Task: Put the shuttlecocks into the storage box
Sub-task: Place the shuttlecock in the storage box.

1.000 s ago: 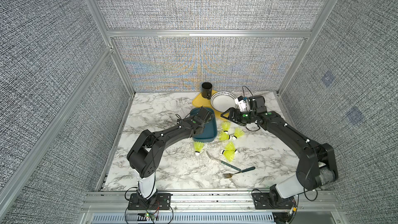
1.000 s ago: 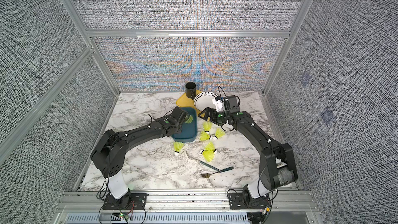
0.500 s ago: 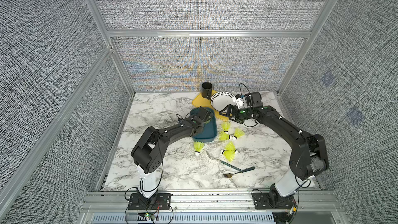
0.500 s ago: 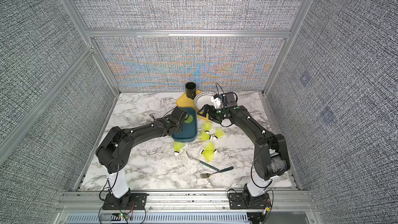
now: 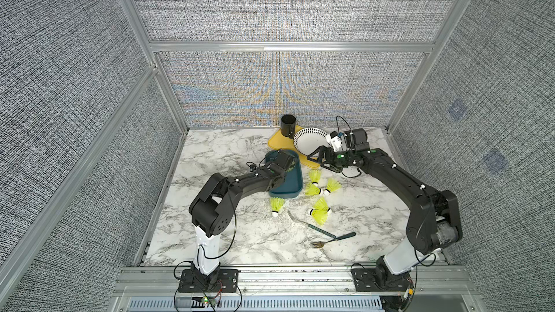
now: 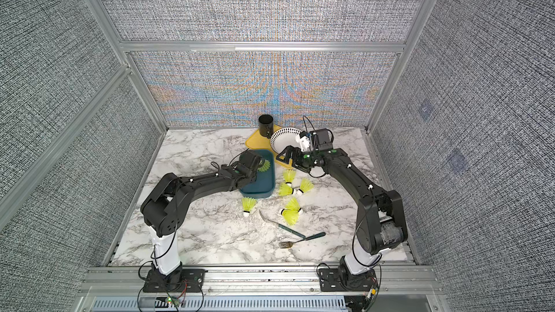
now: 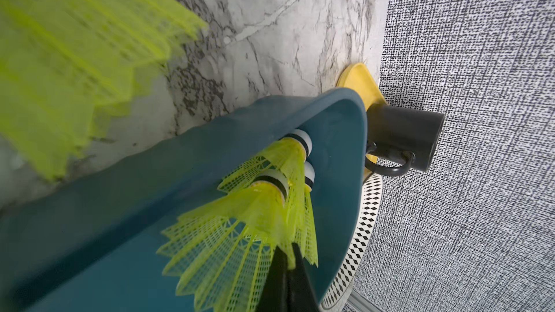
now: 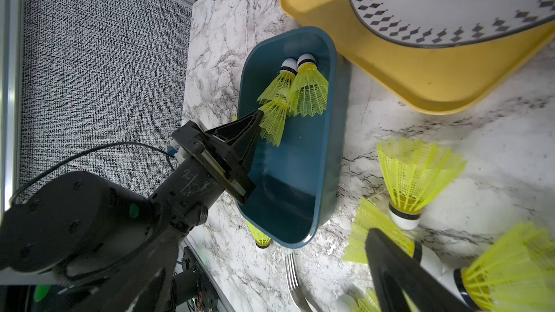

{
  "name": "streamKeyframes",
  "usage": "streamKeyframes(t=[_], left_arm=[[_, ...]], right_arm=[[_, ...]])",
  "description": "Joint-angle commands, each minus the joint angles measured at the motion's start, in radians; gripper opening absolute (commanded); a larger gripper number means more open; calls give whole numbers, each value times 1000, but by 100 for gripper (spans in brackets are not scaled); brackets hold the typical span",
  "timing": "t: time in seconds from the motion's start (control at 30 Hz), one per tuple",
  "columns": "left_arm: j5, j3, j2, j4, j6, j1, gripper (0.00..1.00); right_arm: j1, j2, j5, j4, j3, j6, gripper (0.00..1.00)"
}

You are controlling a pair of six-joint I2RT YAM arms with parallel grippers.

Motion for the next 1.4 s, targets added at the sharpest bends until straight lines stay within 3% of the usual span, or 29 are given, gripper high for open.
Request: streamKeyframes(t=[0.0,0.43,0.53,0.63,0.73,1.07,1.23,1.37], left_arm=[[-34,4,14,48,18,6,2],[-51,-7,29,110,37,18,7],[-48,-17,59,160,48,21,18],[-28,-33,56,188,45,21,52],[-11,-35,44,174,45,20,66],[12,-22,12,138,43,18,82],[14,4,-31,0,11,12,98],[45,11,-44,-36,-7,12,100]], right_arm=[[1,-8,-15,16,-7,3,99],[1,-11,-27,26,-22,4,99],[1,-9,-27,28,-25,5,99],[1,-12,-26,26,-27,2,99],[1,-12,-23,26,-29,2,99],[1,-13,-27,38,-42,4,99],[1,-13,-24,39,-41,7,99],[1,-13,-18,39,-41,7,99]])
